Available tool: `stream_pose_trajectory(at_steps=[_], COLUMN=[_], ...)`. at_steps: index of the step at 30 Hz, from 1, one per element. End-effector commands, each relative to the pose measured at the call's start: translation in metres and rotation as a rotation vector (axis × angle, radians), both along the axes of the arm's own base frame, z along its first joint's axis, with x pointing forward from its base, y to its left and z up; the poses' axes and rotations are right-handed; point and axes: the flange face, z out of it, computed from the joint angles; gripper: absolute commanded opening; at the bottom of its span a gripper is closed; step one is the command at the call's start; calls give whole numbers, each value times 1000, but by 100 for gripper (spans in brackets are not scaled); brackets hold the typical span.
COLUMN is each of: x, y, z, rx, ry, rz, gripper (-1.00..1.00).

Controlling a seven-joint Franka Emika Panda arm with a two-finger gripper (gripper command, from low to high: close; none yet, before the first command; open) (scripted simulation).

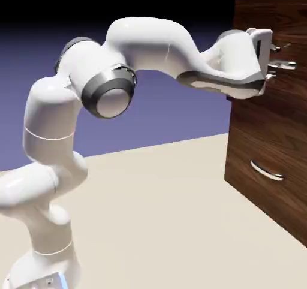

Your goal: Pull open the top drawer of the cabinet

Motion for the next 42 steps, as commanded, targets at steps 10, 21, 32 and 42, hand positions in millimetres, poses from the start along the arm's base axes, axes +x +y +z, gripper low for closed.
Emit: stream_pose_trajectory(at_steps=[10, 21, 32, 42], x=[-36, -86, -200, -298], y=[0, 0, 0, -1], z=[0, 0, 0, 1], rx=[0, 0, 0, 3], ry=[1, 1, 1, 3], rz=[0, 0, 0, 1], gripper=[-100, -100, -100, 100])
